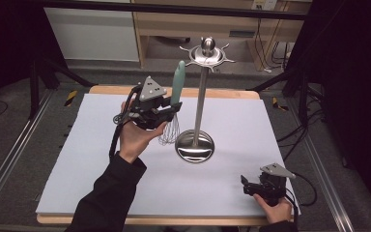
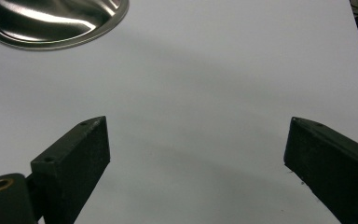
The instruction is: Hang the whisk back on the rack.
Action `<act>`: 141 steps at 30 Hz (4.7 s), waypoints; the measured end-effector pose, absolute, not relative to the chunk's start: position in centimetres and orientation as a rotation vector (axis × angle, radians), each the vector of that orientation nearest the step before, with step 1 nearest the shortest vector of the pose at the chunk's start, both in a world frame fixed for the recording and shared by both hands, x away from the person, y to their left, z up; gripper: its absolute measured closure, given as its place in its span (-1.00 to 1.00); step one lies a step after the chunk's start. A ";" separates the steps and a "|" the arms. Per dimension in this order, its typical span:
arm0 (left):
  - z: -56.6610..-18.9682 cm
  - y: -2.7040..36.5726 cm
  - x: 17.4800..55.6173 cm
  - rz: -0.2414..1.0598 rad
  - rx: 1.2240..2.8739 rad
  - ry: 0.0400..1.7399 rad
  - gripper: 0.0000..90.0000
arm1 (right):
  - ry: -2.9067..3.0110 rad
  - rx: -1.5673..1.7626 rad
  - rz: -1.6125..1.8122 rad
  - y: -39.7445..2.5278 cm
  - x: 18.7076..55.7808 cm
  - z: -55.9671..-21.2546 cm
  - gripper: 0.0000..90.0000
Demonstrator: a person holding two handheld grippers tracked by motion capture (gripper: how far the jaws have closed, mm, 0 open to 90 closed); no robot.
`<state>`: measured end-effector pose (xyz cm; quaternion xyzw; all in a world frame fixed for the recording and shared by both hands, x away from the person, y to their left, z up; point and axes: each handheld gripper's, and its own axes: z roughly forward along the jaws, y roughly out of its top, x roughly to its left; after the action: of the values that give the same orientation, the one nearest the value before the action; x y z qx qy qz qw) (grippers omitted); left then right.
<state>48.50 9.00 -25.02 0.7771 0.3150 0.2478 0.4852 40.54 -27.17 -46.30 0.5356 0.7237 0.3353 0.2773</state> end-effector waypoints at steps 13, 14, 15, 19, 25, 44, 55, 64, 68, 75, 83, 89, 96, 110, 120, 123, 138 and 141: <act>-24.8 8.6 49.0 0.602 1.907 0.775 0.53 | 1.944 1.431 0.903 -27.2 40.5 -46.3 -0.84; -24.8 8.6 49.0 0.600 1.905 0.779 0.53 | 1.944 1.431 0.903 -27.2 40.5 -46.3 -0.84; -24.9 8.7 49.1 0.602 1.906 0.780 0.53 | 1.941 1.438 0.898 -27.2 40.5 -46.3 -0.84; -24.9 8.9 49.2 0.600 1.902 0.788 0.53 | 1.944 1.438 0.902 -27.1 40.5 -46.3 -0.84; -24.8 8.6 49.2 0.597 1.908 0.779 0.53 | 1.946 1.431 0.903 -27.1 40.6 -46.3 -0.84; -24.2 7.2 50.0 0.608 1.940 0.798 0.53 | 1.948 1.429 0.904 -27.1 40.5 -46.3 -0.84; -24.5 6.8 50.3 0.625 1.947 0.802 0.53 | 1.949 1.430 0.905 -27.1 40.5 -46.3 -0.84; -24.9 6.7 50.6 0.624 1.932 0.787 0.52 | 1.954 1.432 0.906 -27.1 40.5 -46.2 -0.84; -25.1 6.8 50.6 0.620 1.913 0.776 0.52 | 1.950 1.430 0.907 -27.1 40.5 -46.2 -0.84; -25.8 7.0 50.8 0.599 1.869 0.757 0.39 | 1.953 1.432 0.908 -27.1 40.5 -46.2 -0.84; -26.0 7.5 50.5 0.623 1.847 0.717 0.20 | 1.952 1.433 0.907 -27.1 40.5 -46.3 -0.84; -26.5 8.3 49.9 0.630 1.833 0.706 0.04 | 1.952 1.429 0.910 -27.2 40.4 -46.3 -0.84; -27.4 9.8 49.0 0.622 1.807 0.700 -0.09 | 1.949 1.433 0.906 -27.2 40.3 -46.2 -0.84; -31.6 13.3 46.8 0.585 1.816 0.722 -0.18 | 1.946 1.439 0.905 -27.4 40.3 -46.3 -0.84; -35.9 15.2 45.9 0.562 1.875 0.772 -0.23 | 1.938 1.450 0.906 -27.5 40.3 -46.4 -0.84; -37.3 16.1 45.8 0.554 1.892 0.801 -0.25 | 1.936 1.456 0.900 -27.5 40.3 -46.4 -0.84; -41.4 20.3 45.6 0.546 1.928 0.940 -0.33 | 1.930 1.477 0.876 -28.2 40.4 -46.7 -0.84; -42.2 21.5 45.4 0.554 1.913 0.987 -0.34 | 1.923 1.486 0.871 -28.4 40.5 -46.8 -0.84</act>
<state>45.40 21.51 -42.25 0.7715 0.3979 0.2234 0.4434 40.47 -28.35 -46.78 0.5533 0.7157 0.3244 0.2763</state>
